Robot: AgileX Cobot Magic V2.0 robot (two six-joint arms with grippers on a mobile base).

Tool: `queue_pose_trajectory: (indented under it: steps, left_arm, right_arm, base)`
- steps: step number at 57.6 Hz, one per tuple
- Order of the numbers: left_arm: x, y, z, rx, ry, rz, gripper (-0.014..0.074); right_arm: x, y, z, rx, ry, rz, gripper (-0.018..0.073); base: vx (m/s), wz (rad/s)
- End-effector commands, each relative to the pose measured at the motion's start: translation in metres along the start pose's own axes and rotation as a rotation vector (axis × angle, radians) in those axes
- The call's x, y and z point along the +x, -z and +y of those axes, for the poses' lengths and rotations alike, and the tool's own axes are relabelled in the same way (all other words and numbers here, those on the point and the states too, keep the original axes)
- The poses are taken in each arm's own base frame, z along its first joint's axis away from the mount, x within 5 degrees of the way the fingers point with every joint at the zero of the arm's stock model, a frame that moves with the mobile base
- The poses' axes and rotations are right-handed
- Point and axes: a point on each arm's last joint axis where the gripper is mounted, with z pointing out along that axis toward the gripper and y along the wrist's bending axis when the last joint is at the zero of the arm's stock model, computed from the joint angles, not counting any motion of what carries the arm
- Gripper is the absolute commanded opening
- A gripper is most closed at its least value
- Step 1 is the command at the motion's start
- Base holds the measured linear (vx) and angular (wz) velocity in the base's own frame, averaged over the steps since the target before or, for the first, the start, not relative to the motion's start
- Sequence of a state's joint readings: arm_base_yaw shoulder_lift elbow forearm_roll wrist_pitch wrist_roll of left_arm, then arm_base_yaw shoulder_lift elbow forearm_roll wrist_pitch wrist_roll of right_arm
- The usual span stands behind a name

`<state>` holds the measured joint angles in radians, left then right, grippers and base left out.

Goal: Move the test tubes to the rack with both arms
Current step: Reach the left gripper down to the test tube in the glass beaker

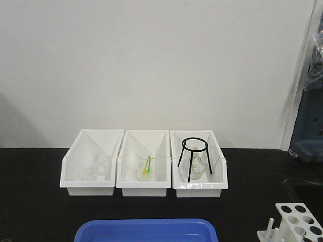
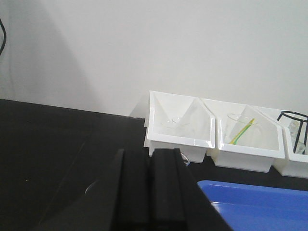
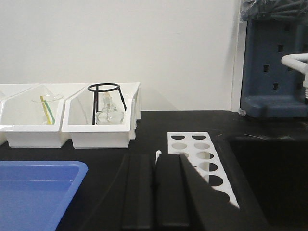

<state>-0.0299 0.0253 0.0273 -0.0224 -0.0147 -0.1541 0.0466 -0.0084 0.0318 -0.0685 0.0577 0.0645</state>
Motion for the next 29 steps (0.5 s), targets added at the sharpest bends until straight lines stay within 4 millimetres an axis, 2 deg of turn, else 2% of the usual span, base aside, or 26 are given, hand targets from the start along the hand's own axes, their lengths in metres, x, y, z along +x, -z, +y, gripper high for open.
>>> queue_pose_trajectory:
  steps: [1, 24, 29]
  left_arm:
    - [-0.0146, 0.0001, -0.0022, 0.012, 0.008, -0.09, -0.0004]
    - [-0.0146, 0.0001, -0.0022, 0.012, 0.008, -0.09, -0.0004]
    - [-0.0198, 0.0007, -0.0031, 0.019, 0.008, -0.139, -0.0004]
  right_arm:
    - [-0.0041, 0.0008, 0.0006, -0.007, 0.013, -0.085, -0.0009]
    - [-0.0076, 0.0012, 0.0009, -0.009, 0.013, -0.124, -0.0009]
    - [-0.0104, 0.0015, 0.0011, -0.011, 0.013, -0.155, -0.0009]
  base:
    - [0.0, 0.0]
    - [0.0, 0.0]
    - [0.0, 0.0]
